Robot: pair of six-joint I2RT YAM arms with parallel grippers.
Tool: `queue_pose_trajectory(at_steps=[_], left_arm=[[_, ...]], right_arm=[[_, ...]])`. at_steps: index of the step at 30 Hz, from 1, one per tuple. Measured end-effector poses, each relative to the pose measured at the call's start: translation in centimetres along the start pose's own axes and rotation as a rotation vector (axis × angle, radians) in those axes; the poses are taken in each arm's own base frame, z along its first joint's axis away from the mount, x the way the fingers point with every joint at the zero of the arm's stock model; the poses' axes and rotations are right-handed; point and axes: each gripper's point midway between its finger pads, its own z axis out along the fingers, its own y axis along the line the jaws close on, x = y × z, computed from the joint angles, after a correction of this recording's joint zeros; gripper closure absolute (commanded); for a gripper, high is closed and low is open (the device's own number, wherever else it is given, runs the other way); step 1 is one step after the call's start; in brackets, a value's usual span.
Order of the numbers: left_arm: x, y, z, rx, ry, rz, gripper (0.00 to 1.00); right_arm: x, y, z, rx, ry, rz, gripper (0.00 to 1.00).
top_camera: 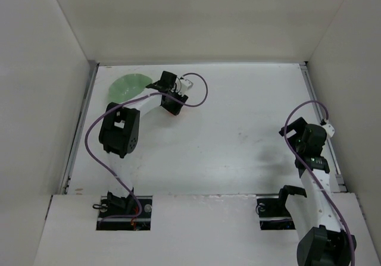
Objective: Place and organize the fake fruits in the fruit bowl
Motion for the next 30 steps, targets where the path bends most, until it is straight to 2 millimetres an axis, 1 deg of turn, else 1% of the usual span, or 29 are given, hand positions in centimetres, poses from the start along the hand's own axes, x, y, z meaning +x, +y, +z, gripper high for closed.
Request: queue_pose_trajectory(at_steps=[1, 2, 4, 6, 7, 9, 11, 12, 14, 16, 18, 19, 20, 21, 22, 25, 27, 28, 29, 30], left_arm=[[-0.3, 0.0, 0.1, -0.002, -0.010, 0.005, 0.75], [-0.5, -0.1, 0.1, -0.002, -0.016, 0.012, 0.80], [-0.9, -0.3, -0.1, -0.003, -0.032, 0.017, 0.81], [-1.3, -0.4, -0.8, -0.005, -0.048, 0.021, 0.80], [-1.6, -0.4, -1.4, -0.009, -0.061, 0.023, 0.80], [-2.6, -0.1, -3.3, -0.019, -0.104, 0.023, 0.80], [-4.2, 1.2, -5.9, -0.046, -0.175, 0.004, 0.80], [-5.0, 2.4, -7.5, -0.070, -0.219, -0.016, 0.80], [-5.9, 5.9, -10.7, -0.139, -0.302, -0.074, 0.79], [-5.7, 10.4, -13.7, -0.230, -0.364, -0.152, 0.79], [-4.5, 14.3, -15.4, -0.306, -0.388, -0.225, 0.79], [-3.5, 15.9, -15.6, -0.336, -0.383, -0.259, 0.79], [-2.5, 17.2, -15.4, -0.355, -0.369, -0.289, 0.79], [-1.6, 17.9, -14.8, -0.363, -0.349, -0.311, 0.78], [-0.8, 18.4, -13.9, -0.362, -0.328, -0.328, 0.76], [1.6, 18.4, -10.3, -0.329, -0.244, -0.373, 0.67], [2.8, 18.2, -8.4, -0.310, -0.201, -0.394, 0.62], [3.4, 18.0, -7.7, -0.304, -0.184, -0.401, 0.60], [3.8, 18.0, -7.4, -0.304, -0.170, -0.408, 0.56], [4.0, 18.1, -7.3, -0.310, -0.162, -0.411, 0.48]], right_arm=[[0.0, 0.0, 0.0, 0.000, 0.000, 0.000, 0.00], [0.0, 0.0, 0.0, 0.000, -0.001, 0.000, 0.00], [0.0, 0.0, 0.0, 0.000, 0.000, 0.000, 0.00], [0.0, 0.0, 0.0, 0.000, 0.000, 0.000, 0.00], [0.0, 0.0, 0.0, 0.000, -0.001, 0.000, 0.00], [0.0, 0.0, 0.0, 0.000, 0.000, 0.000, 0.00], [0.0, 0.0, 0.0, 0.000, 0.000, 0.000, 0.00], [0.0, 0.0, 0.0, 0.000, -0.001, 0.000, 0.00], [0.0, 0.0, 0.0, 0.000, 0.000, 0.000, 0.00], [0.0, 0.0, 0.1, 0.001, 0.002, 0.000, 0.00], [0.1, 0.0, 0.1, 0.003, 0.003, 0.000, 0.00], [0.1, -0.1, 0.2, 0.005, 0.006, -0.001, 0.00], [0.2, -0.1, 0.2, 0.007, 0.008, -0.001, 0.00], [0.3, -0.2, 0.3, 0.009, 0.012, -0.001, 0.00], [0.4, -0.2, 0.4, 0.013, 0.017, -0.002, 0.00], [0.5, -0.3, 0.4, 0.017, 0.022, -0.003, 0.00], [0.4, -0.2, 0.4, 0.014, 0.018, -0.002, 0.00], [0.3, -0.2, 0.3, 0.011, 0.014, -0.002, 0.00], [0.2, -0.1, 0.2, 0.007, 0.010, -0.001, 0.00], [0.1, 0.0, 0.2, 0.004, 0.005, 0.000, 0.00]])
